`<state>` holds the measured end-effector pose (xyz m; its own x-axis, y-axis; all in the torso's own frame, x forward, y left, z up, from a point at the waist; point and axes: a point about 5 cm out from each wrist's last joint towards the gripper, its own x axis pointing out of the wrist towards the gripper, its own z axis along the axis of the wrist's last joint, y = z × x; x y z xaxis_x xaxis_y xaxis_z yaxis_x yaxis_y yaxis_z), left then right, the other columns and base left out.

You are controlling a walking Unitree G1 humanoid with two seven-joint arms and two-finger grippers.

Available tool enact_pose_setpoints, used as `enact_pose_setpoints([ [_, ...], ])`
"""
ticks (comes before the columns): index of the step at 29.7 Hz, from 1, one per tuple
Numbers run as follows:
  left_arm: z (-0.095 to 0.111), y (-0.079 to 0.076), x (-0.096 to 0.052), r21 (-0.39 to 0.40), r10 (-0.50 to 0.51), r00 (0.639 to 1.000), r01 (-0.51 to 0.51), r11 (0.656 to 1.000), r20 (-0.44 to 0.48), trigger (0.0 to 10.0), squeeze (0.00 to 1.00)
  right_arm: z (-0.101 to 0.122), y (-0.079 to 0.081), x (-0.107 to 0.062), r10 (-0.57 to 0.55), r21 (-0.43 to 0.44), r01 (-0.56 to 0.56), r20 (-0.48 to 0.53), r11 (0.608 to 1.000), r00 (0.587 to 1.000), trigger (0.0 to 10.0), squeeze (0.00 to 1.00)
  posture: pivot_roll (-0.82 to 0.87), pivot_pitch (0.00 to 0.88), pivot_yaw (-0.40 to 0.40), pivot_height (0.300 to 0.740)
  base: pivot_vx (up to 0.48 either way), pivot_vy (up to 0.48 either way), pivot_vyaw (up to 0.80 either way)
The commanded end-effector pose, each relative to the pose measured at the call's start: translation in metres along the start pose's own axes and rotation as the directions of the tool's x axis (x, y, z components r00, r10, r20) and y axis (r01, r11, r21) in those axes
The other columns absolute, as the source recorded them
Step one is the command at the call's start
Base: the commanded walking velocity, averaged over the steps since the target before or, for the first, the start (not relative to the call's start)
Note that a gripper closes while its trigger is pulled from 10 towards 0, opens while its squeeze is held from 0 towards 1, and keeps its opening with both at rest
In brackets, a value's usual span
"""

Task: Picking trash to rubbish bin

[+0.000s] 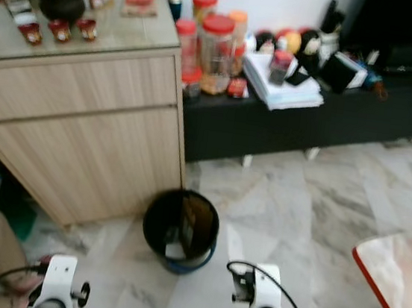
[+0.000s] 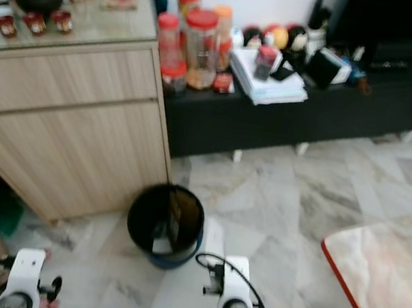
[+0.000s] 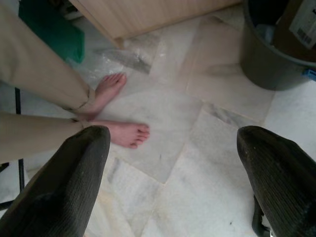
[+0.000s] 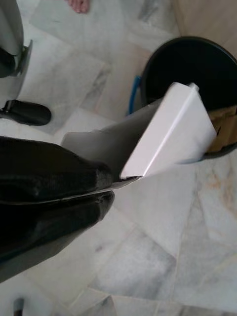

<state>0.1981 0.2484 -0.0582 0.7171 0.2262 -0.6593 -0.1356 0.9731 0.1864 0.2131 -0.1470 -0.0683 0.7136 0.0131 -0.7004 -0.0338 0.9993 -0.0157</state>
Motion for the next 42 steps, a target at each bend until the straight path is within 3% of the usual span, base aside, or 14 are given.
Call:
enact_pose_setpoints([
  [1, 0.000, -0.003, 0.001, 0.004, -0.012, 1.000, 0.012, 1.000, -0.006, 10.0, 0.00, -0.003, -0.004, -0.001, -0.014, 0.013, 0.014, -0.013, 1.000, 1.000, 10.0, 0.00, 0.15, 0.133, 0.051, 0.740, 0.412, 0.000, 0.00],
  [27, 0.001, -0.003, 0.001, 0.007, -0.008, 1.000, 0.008, 1.000, 0.000, 10.0, 0.00, -0.001, -0.002, 0.000, -0.008, 0.002, 0.008, -0.009, 1.000, 1.000, 10.0, 0.00, 0.16, 0.133, 0.049, 0.740, 0.395, 0.000, 0.06],
  [37, 0.001, -0.006, 0.001, 0.003, -0.018, 1.000, 0.018, 1.000, 0.002, 10.0, 0.00, 0.002, -0.002, 0.001, 0.000, 0.019, 0.000, 0.000, 1.000, 1.000, 10.0, 0.00, 0.16, 0.136, 0.043, 0.740, 0.000, 0.000, 0.00],
  [42, -0.002, -0.008, 0.000, -0.003, -0.033, 0.999, 0.033, 0.999, -0.008, 10.0, 0.00, 0.009, 0.009, 0.003, 0.083, 0.015, -0.083, 0.014, 0.996, 0.996, 10.0, 0.00, 0.15, 0.137, 0.042, 0.740, 0.000, 0.000, 0.00],
])
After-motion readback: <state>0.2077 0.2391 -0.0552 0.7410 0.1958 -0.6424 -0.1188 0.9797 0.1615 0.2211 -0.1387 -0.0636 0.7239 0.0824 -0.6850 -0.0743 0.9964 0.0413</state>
